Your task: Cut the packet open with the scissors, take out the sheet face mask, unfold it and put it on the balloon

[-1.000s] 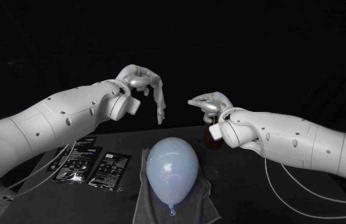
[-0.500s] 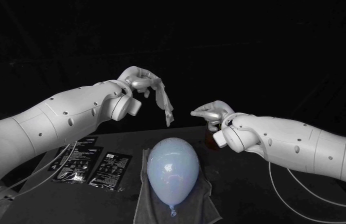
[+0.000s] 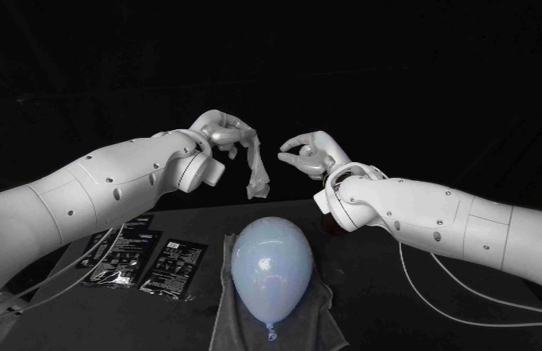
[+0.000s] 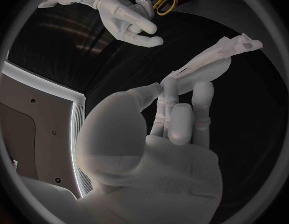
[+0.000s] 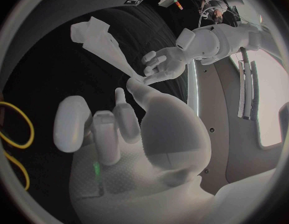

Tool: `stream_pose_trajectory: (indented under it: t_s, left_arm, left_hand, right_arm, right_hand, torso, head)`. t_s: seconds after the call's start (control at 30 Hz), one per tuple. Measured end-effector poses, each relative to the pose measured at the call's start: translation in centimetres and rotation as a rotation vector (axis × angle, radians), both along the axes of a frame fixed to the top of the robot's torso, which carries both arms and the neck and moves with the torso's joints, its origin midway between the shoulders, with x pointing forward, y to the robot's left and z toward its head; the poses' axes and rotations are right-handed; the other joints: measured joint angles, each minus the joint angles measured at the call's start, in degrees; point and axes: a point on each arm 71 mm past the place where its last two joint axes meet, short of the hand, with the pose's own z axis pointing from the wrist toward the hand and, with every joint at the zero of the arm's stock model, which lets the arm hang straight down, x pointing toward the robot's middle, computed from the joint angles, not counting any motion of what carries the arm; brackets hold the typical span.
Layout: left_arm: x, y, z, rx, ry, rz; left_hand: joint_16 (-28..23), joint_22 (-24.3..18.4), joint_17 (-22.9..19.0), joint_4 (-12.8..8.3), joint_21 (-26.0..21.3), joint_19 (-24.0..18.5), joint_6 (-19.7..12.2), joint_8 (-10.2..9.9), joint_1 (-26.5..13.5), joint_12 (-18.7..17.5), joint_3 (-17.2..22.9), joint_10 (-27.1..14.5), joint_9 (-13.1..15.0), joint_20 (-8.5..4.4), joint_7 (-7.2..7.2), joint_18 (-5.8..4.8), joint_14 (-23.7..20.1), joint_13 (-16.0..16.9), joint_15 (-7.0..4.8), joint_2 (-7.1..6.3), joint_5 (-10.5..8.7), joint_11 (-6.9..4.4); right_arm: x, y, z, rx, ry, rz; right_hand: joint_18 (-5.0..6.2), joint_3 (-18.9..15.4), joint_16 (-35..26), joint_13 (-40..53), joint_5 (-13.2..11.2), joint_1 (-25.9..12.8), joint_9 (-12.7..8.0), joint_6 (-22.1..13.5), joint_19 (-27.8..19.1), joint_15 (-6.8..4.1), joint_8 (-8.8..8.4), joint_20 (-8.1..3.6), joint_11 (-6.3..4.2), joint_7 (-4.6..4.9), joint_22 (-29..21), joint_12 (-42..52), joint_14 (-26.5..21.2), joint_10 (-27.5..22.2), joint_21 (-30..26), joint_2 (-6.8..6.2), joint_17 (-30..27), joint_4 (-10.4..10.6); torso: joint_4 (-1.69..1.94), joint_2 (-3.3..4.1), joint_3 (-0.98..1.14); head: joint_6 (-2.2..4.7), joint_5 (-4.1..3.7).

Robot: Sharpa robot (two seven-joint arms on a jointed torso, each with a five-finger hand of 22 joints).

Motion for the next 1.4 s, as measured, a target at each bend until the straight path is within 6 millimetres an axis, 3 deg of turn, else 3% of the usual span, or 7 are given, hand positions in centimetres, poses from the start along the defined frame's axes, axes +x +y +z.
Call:
stream_pose_trajectory:
  t_s: [0.2, 0.5, 0.53, 1.1, 1.33, 1.4]
  left_arm:
    - [0.0, -0.1, -0.3, 0.006, 0.016, 0.001]
    - [0.0, -0.2, -0.5, 0.008, 0.034, 0.007]
    - [0.0, -0.2, -0.5, 0.008, 0.036, 0.007]
    - [-0.4, -0.9, -0.6, 0.001, 0.054, -0.005]
    - [-0.5, -1.1, -0.6, 0.0, 0.057, -0.009]
    - [-0.5, -1.2, -0.6, 0.0, 0.058, -0.01]
  left_hand:
    - [0.1, 0.6, 0.5, 0.0, 0.4, 0.7, 0.2, 0.0, 0.0, 0.4, 0.0, 0.0, 0.0, -0.09, -0.16, 0.0, 0.4, 0.0, -0.04, -0.01, 0.0, 0.01]
    - [0.4, 1.4, 1.4, 0.1, 1.0, 1.5, 0.5, 0.0, -0.7, 0.9, 0.1, 0.6, 0.0, -0.07, -0.52, -0.01, 1.0, 0.0, -0.23, -0.11, 0.0, -0.34]
    - [0.4, 1.6, 1.6, -1.1, 1.1, 1.5, 0.5, 0.2, -0.7, 0.9, 1.4, 0.6, 0.0, -0.1, -0.52, -0.01, 1.1, 0.0, -0.32, -0.12, -0.12, -0.34]
    - [0.6, 2.6, 2.5, -1.4, 1.6, 2.4, 0.9, 0.3, -1.7, 1.3, 2.2, 1.1, 0.0, -0.09, -0.93, -0.02, 1.7, 0.0, -0.53, -0.65, 0.0, -0.65]
    - [0.6, 2.8, 2.6, -1.4, 1.6, 2.6, 0.9, 0.3, -1.8, 1.4, 2.2, 1.1, 0.0, -0.29, -0.94, -0.02, 1.7, 0.0, -0.53, -0.74, 0.0, -0.65]
    - [0.6, 2.8, 2.6, -1.4, 1.6, 2.6, 0.9, 0.3, -2.0, 1.4, 2.2, 1.1, 0.0, -0.3, -0.94, -0.02, 1.7, 0.0, -0.53, -0.89, 0.0, -0.64]
  right_arm:
    - [0.4, 1.9, 0.9, -0.058, -0.133, 0.008]
    - [0.9, 3.9, 1.5, -0.118, -0.268, -0.013]
    - [1.0, 4.0, 1.5, -0.122, -0.276, -0.015]
    - [1.4, 5.6, 0.6, -0.181, -0.291, -0.047]
    - [1.5, 5.7, 0.1, -0.201, -0.265, -0.072]
    - [1.5, 5.8, 0.0, -0.205, -0.259, -0.077]
  right_hand:
    - [-0.01, -0.1, 0.0, 0.0, 0.0, 0.3, -0.6, 0.0, 0.0, 0.0, -0.87, 0.0, 0.02, 0.0, 0.0, -0.3, 0.0, 0.0, -0.3, -0.31, 0.0, -0.4]
    - [-0.04, -1.0, -0.5, -0.1, 0.0, -0.7, -1.7, -0.4, -1.0, 0.0, -2.61, 0.33, 0.68, 0.36, 0.0, -2.0, 0.0, -1.8, -3.0, -1.79, 0.1, -0.6]
    - [-0.04, -1.5, -0.5, -0.1, 0.0, -1.2, -1.8, -0.5, -1.4, 0.14, -2.95, 0.4, 0.79, 0.49, 0.0, -2.4, 0.1, -2.1, -3.6, -2.22, 0.1, -0.4]
    - [-0.15, -4.4, -0.9, 0.0, 0.0, -2.3, -2.0, -0.7, -2.2, 0.32, -3.42, 0.71, 0.89, 0.62, 0.0, -3.1, 0.1, -3.2, -5.1, -3.41, 0.0, 0.6]
    - [-0.4, -6.0, -0.9, -0.1, 0.0, -2.3, -1.6, 1.3, -2.2, 0.41, -3.13, 0.69, 0.87, 0.13, 0.0, -3.0, 0.0, -3.2, -4.4, -3.4, 0.0, 1.1]
    - [-0.42, -6.4, -0.9, -0.1, 0.0, -2.3, -1.4, 2.1, -1.8, 0.41, -2.78, 0.37, 0.45, -0.18, 0.0, -2.5, 0.0, -2.8, -3.8, -3.4, 0.0, 1.5]
  torso:
    - [0.04, 0.01, -0.02]
    - [0.04, 0.03, 0.01]
    - [0.03, 0.03, 0.01]
    - [-0.02, -0.03, 0.03]
    - [-0.02, -0.02, 0.02]
    - [-0.02, -0.02, 0.02]
  head:
    - [0.07, -0.01]
    - [0.07, -0.14]
    - [0.07, -0.16]
    - [-0.06, -0.43]
    - [-0.05, -0.45]
    - [-0.03, -0.45]
